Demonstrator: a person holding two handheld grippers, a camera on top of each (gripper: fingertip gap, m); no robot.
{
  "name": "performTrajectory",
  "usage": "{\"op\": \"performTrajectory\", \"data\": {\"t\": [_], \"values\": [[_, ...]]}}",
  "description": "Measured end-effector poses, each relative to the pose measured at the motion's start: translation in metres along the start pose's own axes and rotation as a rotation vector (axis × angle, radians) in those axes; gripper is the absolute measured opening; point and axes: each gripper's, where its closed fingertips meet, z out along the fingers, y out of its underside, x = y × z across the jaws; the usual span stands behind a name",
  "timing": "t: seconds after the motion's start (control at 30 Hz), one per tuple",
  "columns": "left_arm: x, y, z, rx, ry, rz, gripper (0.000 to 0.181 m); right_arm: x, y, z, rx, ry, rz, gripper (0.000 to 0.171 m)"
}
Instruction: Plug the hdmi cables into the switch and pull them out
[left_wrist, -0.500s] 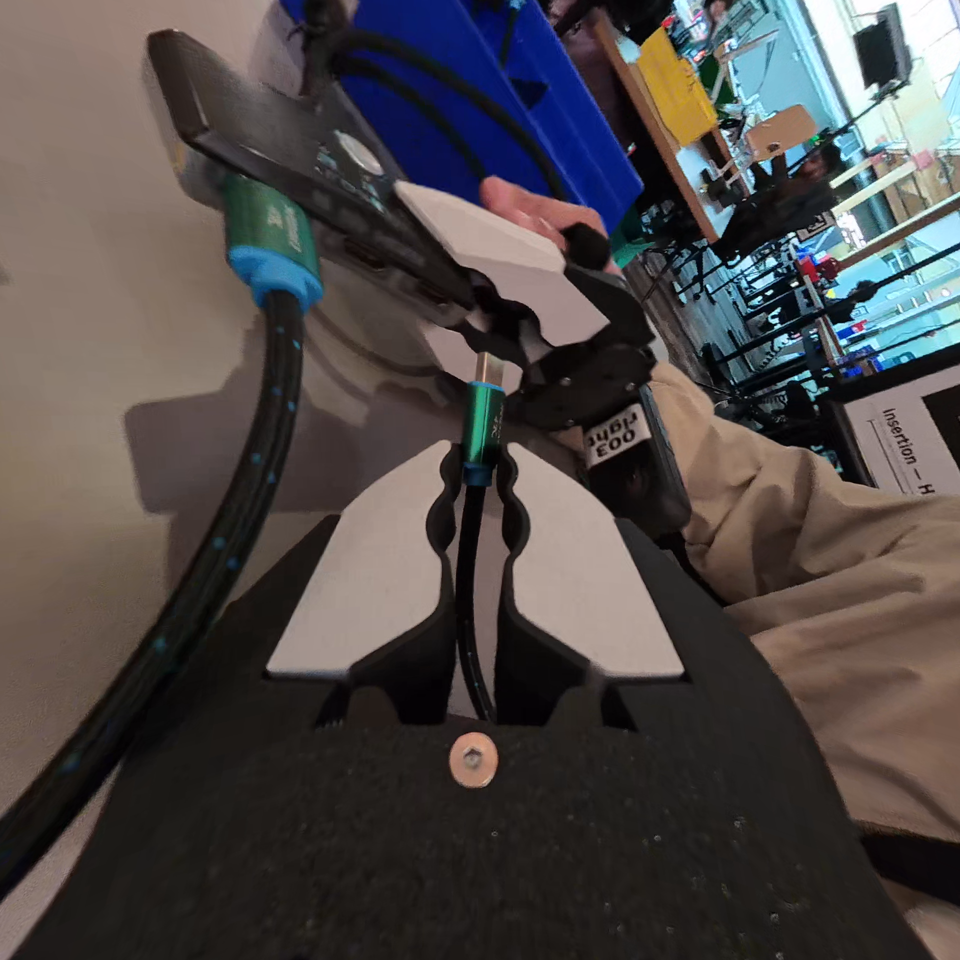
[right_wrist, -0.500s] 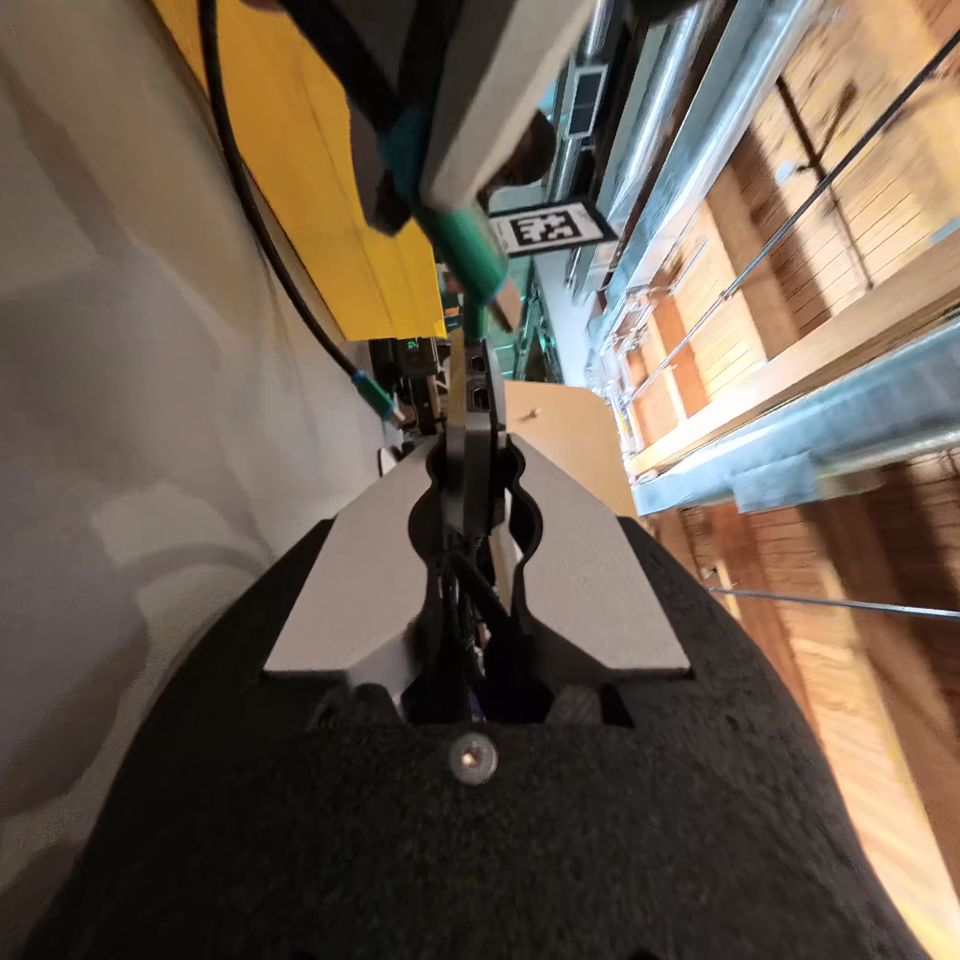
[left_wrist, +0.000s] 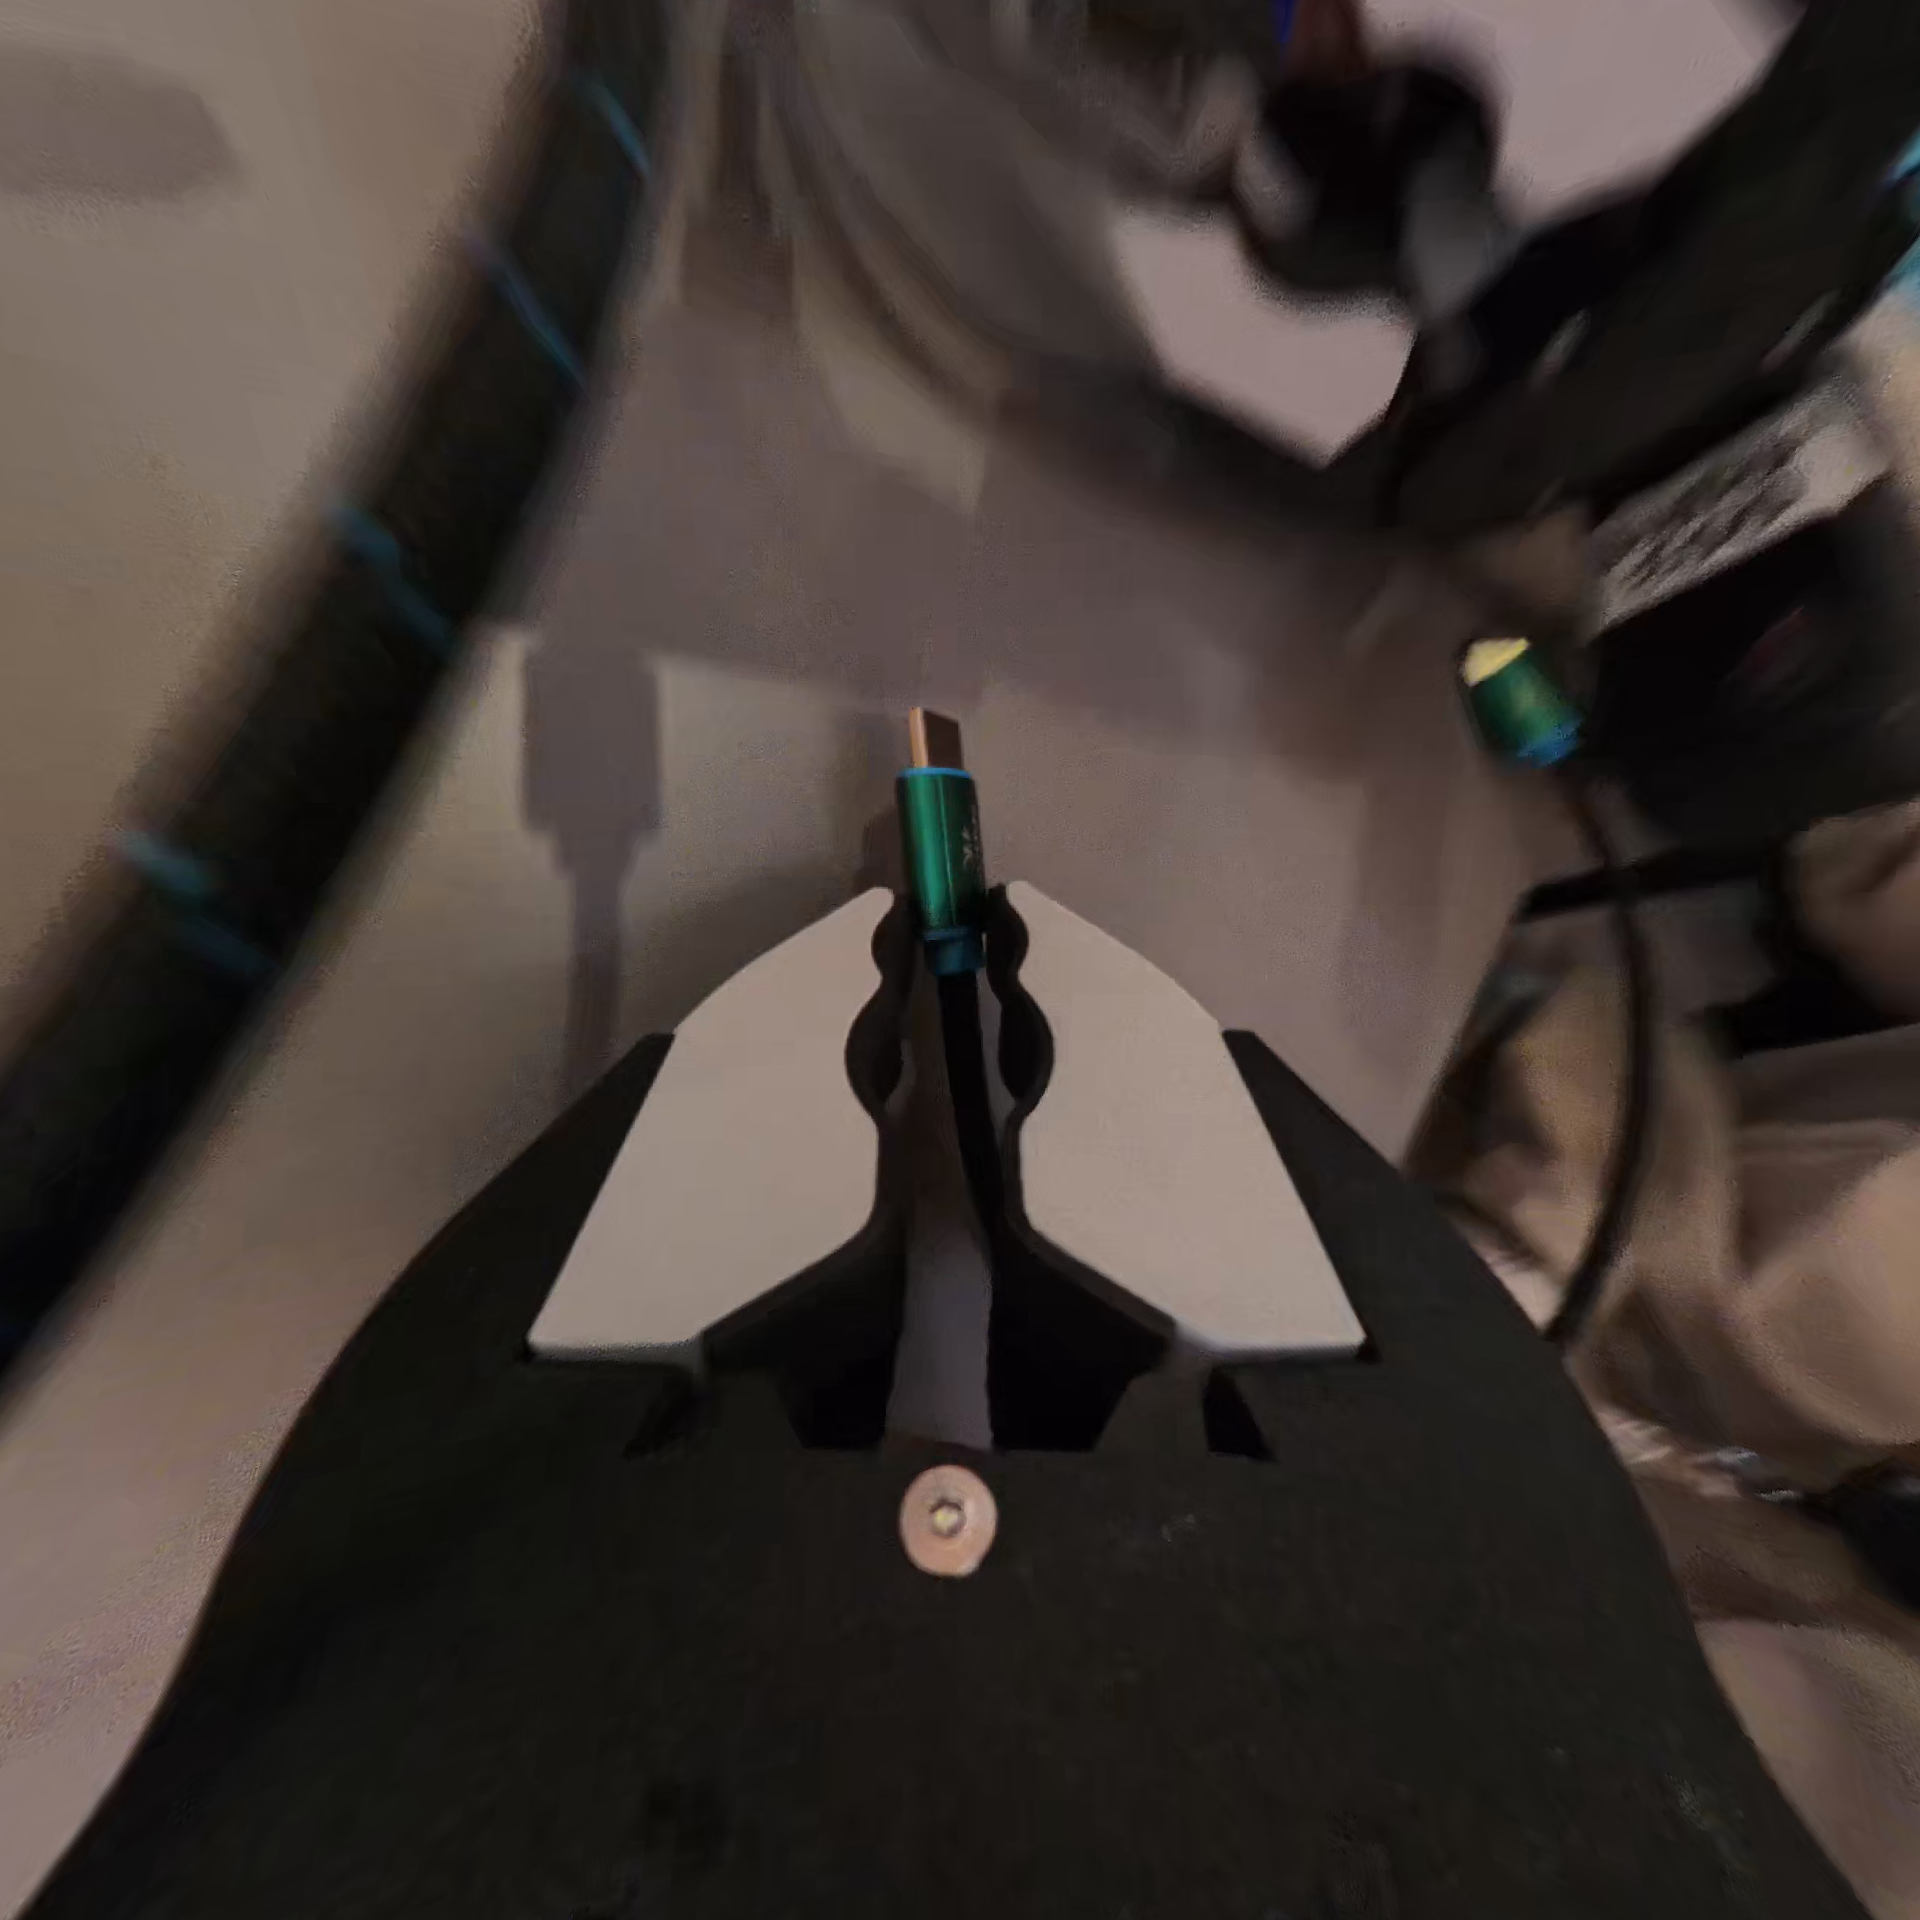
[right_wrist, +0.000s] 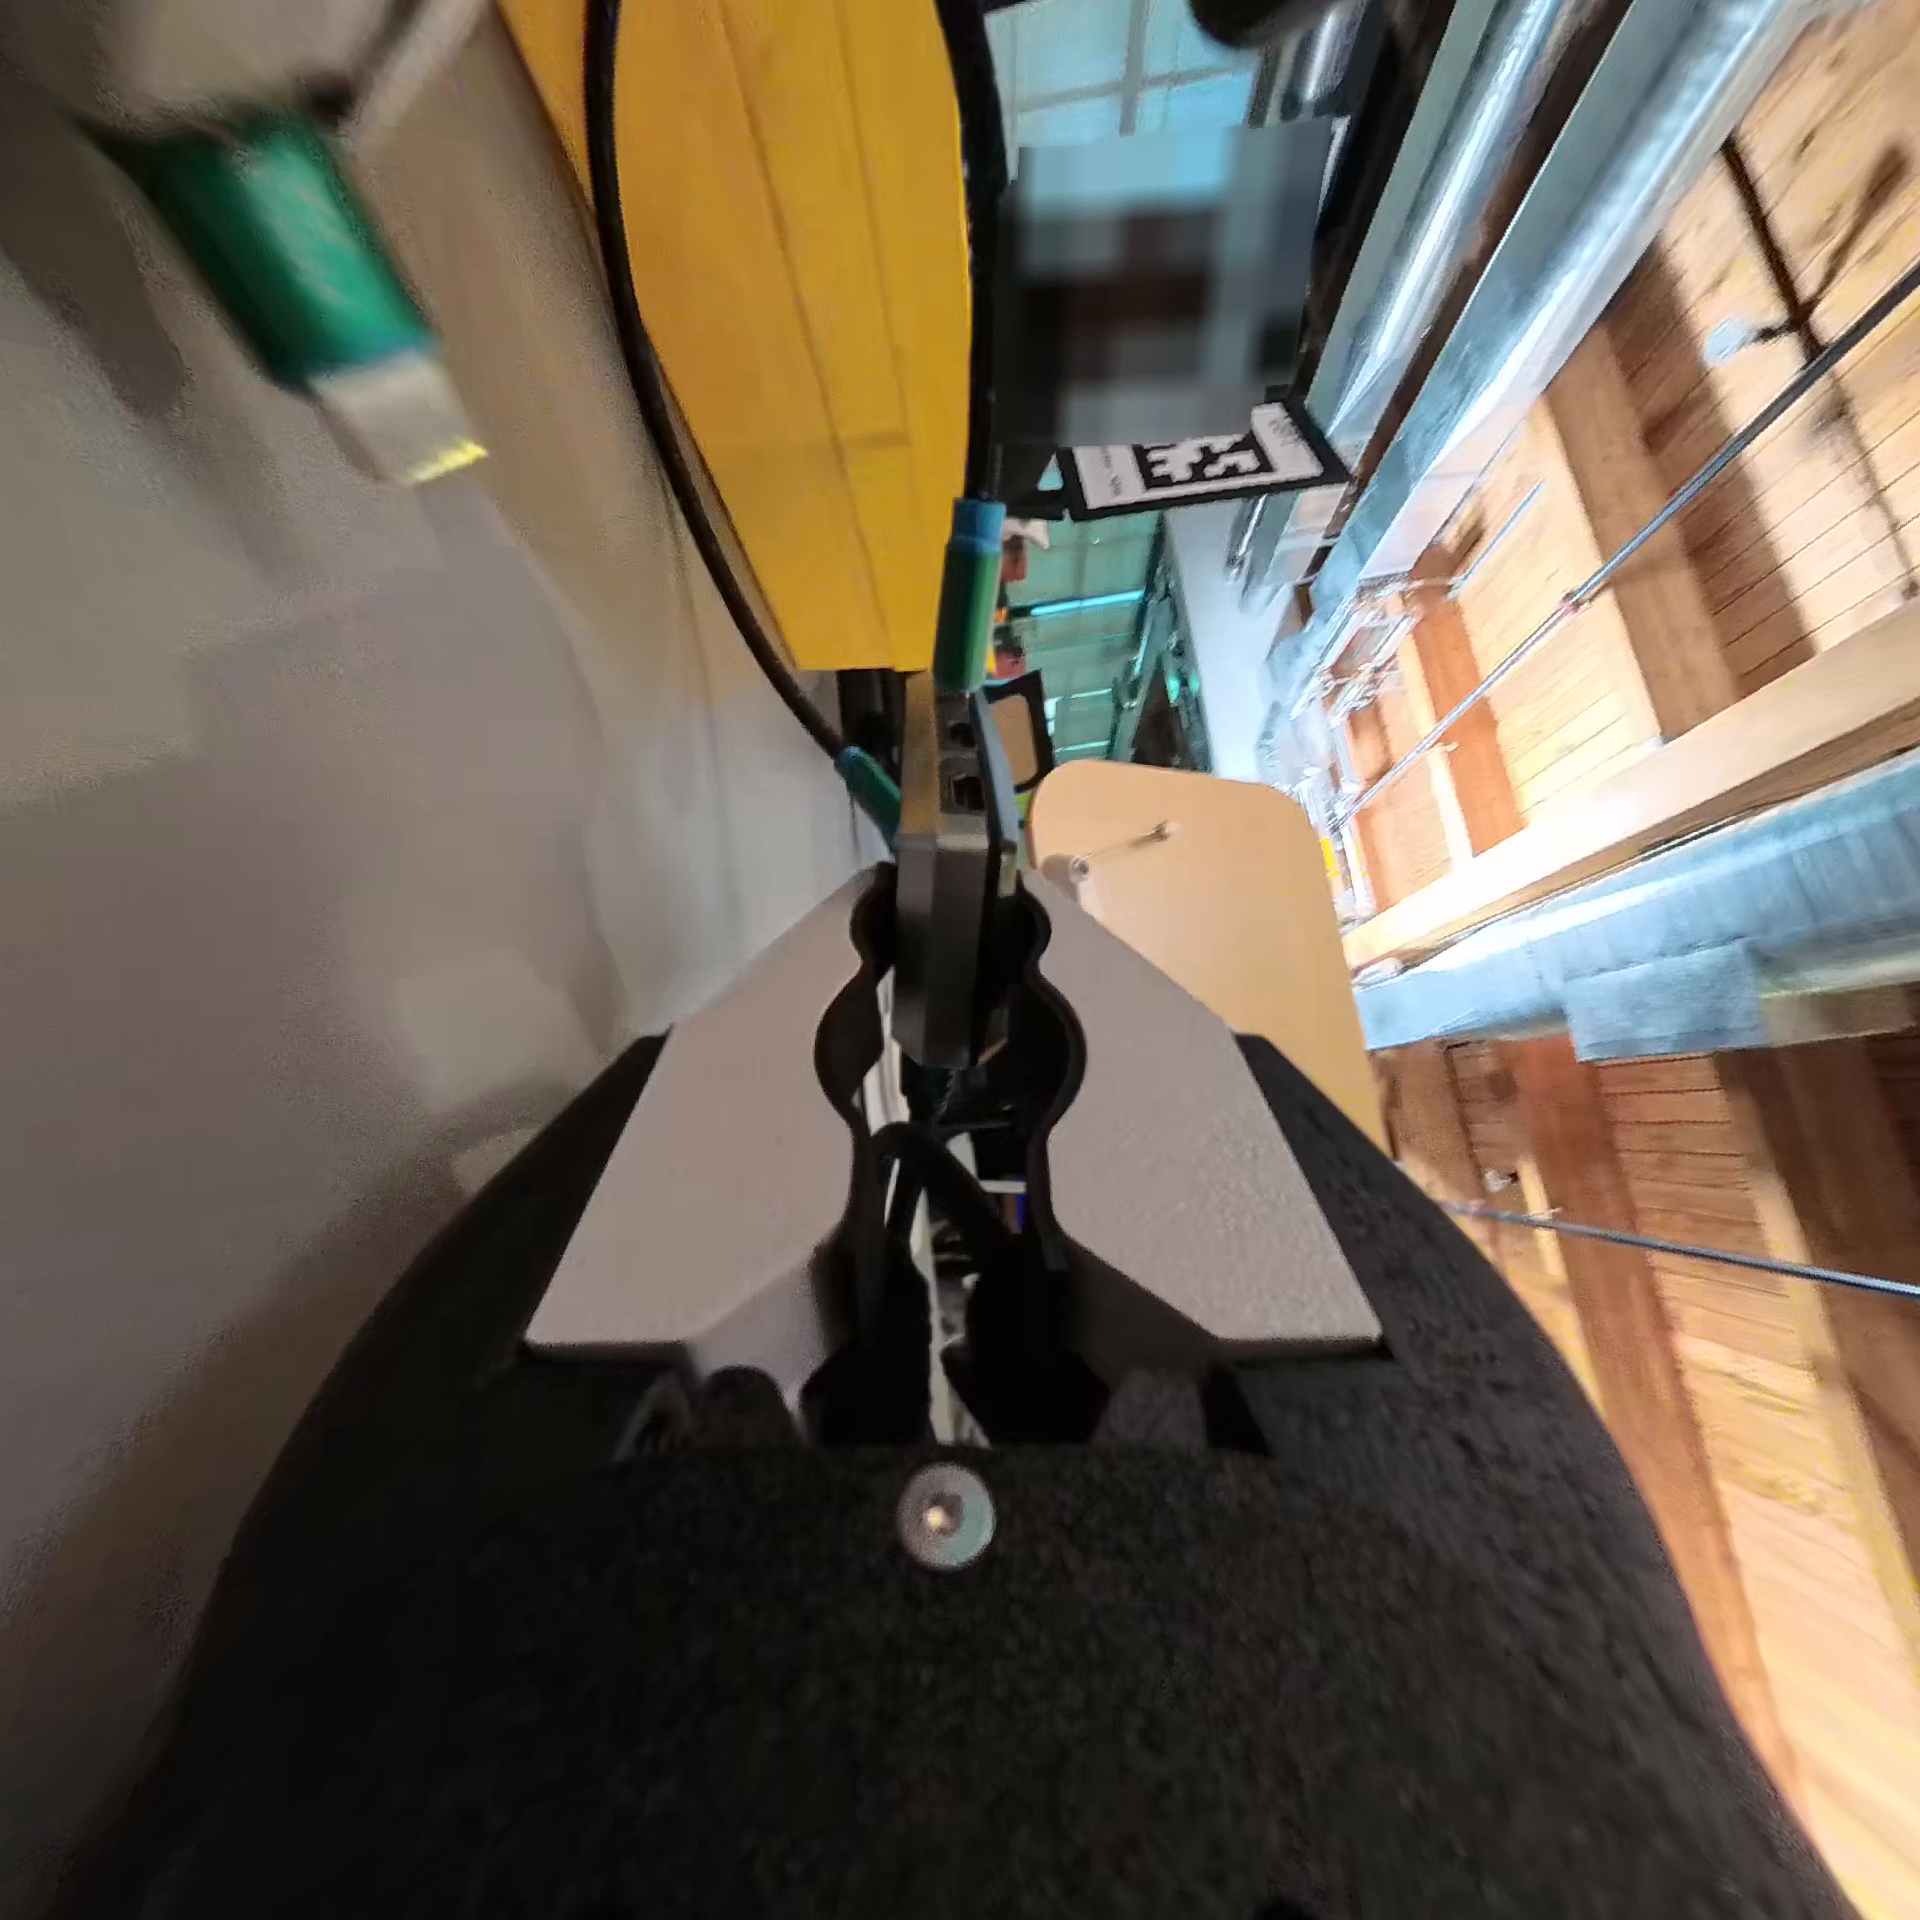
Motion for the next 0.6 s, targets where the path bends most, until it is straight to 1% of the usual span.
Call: {"op": "performTrajectory", "data": {"t": [0.07,0.13,0.2,0.27,0.3,0.37,0.43,0.5,0.6], "values": [[-0.015,0.007,-0.008,-0.054,-0.136,0.141,0.014,-0.001,0.007,0.002,-0.017,-0.016,0.043,0.019],[-0.039,0.009,-0.02,-0.107,-0.327,0.296,0.014,-0.002,0.011,0.003,-0.028,-0.025,0.068,0.019],[-0.06,0.004,-0.03,-0.107,-0.49,0.446,0.016,-0.002,0.012,0.002,-0.03,-0.027,0.075,0.019],[-0.076,-0.002,-0.039,-0.093,-0.635,0.513,0.019,-0.003,0.012,0.003,-0.029,-0.029,0.076,0.019],[-0.079,-0.006,-0.042,-0.076,-0.671,0.522,0.02,-0.004,0.011,0.003,-0.029,-0.032,0.077,0.02],[-0.073,-0.01,-0.047,-0.015,-0.665,0.497,0.022,-0.006,0.011,0.003,-0.029,-0.04,0.079,0.019],[-0.062,-0.01,-0.056,0.051,-0.6,0.418,0.027,-0.006,0.012,0.003,-0.031,-0.043,0.085,0.019],[-0.051,-0.009,-0.073,0.131,-0.546,0.333,0.033,-0.005,0.014,0.002,-0.036,-0.044,0.095,0.019],[-0.046,0.004,-0.1,0.203,-0.518,0.259,0.034,-0.003,0.016,0.003,-0.041,-0.046,0.12,0.019]]}}
